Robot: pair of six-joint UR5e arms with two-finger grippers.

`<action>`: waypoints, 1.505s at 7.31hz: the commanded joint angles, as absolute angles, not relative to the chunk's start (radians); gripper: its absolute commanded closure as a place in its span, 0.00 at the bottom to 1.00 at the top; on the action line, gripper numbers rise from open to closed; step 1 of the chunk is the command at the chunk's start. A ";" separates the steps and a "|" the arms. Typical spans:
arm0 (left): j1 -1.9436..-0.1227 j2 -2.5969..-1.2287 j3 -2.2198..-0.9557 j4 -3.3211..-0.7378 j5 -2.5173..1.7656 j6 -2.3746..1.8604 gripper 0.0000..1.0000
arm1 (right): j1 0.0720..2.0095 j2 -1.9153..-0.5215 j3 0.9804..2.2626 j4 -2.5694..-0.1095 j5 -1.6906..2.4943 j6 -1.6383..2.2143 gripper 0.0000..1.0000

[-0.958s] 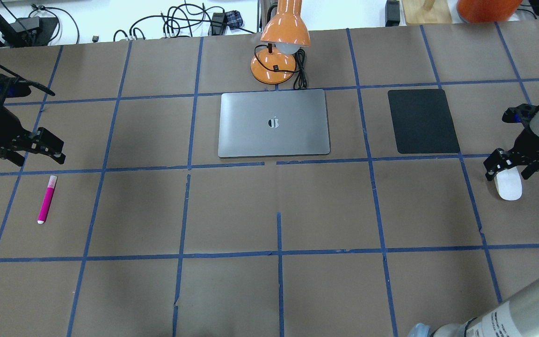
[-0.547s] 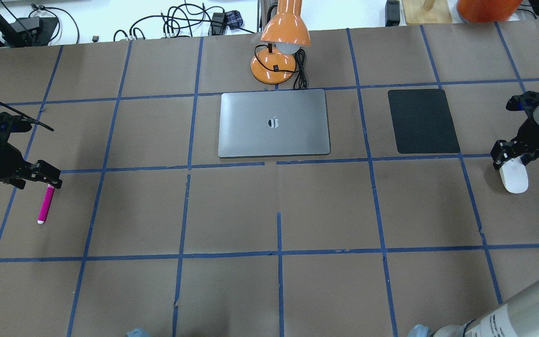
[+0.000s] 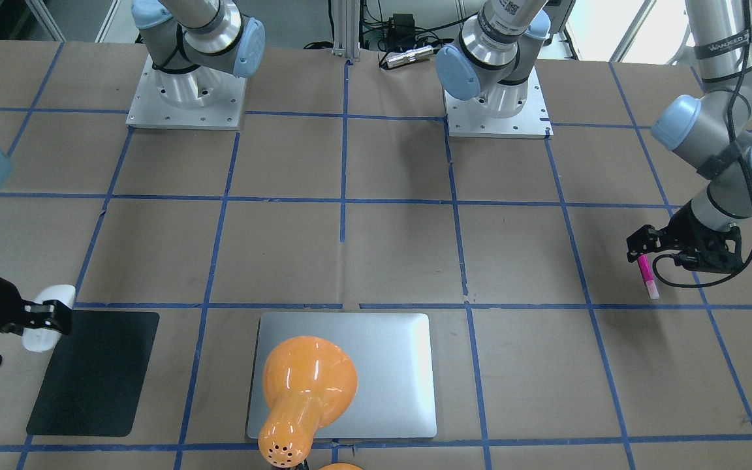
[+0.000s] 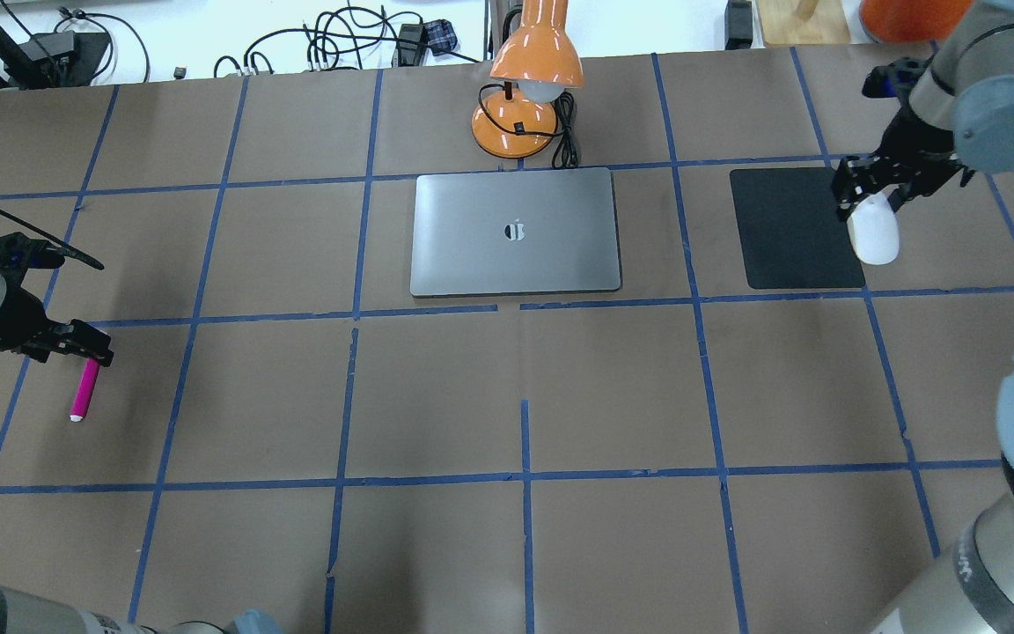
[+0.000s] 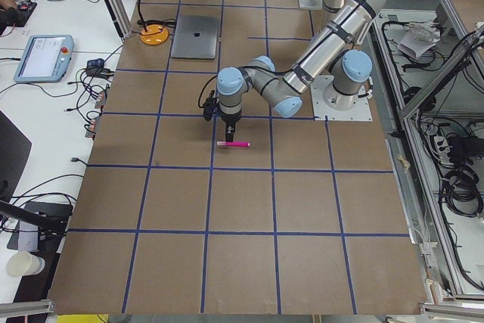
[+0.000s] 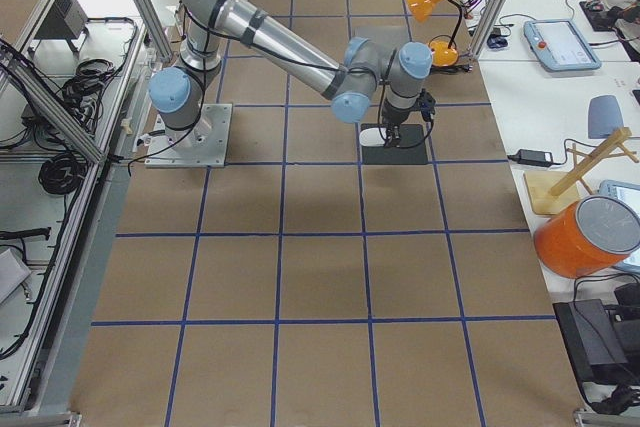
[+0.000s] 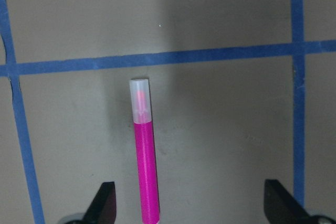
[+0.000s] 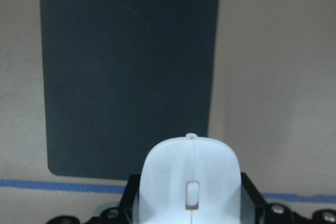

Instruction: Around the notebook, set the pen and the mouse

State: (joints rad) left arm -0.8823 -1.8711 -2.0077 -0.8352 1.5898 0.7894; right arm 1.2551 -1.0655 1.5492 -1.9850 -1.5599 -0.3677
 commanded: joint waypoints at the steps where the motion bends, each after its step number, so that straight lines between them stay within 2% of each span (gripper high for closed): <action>1: -0.868 -1.908 -2.003 -0.804 1.589 0.819 0.09 | 1.325 -0.958 1.484 -2.023 -1.555 -0.296 0.93; 2: -0.868 -1.920 -2.002 -0.796 1.589 0.822 0.18 | 1.325 -0.925 1.488 -2.026 -1.545 -0.290 0.84; 3: -0.868 -1.925 -2.002 -0.796 1.591 0.824 0.31 | 1.325 -0.907 1.473 -2.026 -1.545 -0.282 0.72; 4: -0.868 -1.927 -2.002 -0.796 1.591 0.825 0.40 | 1.325 -0.894 1.476 -2.029 -1.557 -0.237 0.09; 5: -0.870 -1.928 -2.002 -0.798 1.592 0.825 0.45 | 1.325 -0.884 1.471 -2.025 -1.562 -0.218 0.00; 8: -0.868 -1.951 -2.000 -0.796 1.605 0.825 0.48 | 1.367 -0.990 1.407 -1.904 -1.560 -0.216 0.00; 9: -0.868 -1.951 -1.999 -0.796 1.605 0.818 0.60 | 1.390 -1.059 1.407 -1.861 -1.559 -0.216 0.00; 10: -0.868 -1.953 -1.997 -0.796 1.606 0.812 0.90 | 1.431 -1.168 1.411 -1.770 -1.560 -0.183 0.00; 11: -0.868 -1.947 -1.996 -0.796 1.617 0.801 1.00 | 1.489 -1.299 1.426 -1.678 -1.556 -0.158 0.00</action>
State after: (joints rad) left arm -0.8683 -1.9497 -1.9975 -0.7961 1.6082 0.8118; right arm 1.4259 -1.1493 1.4144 -1.7869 -1.5586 -0.1886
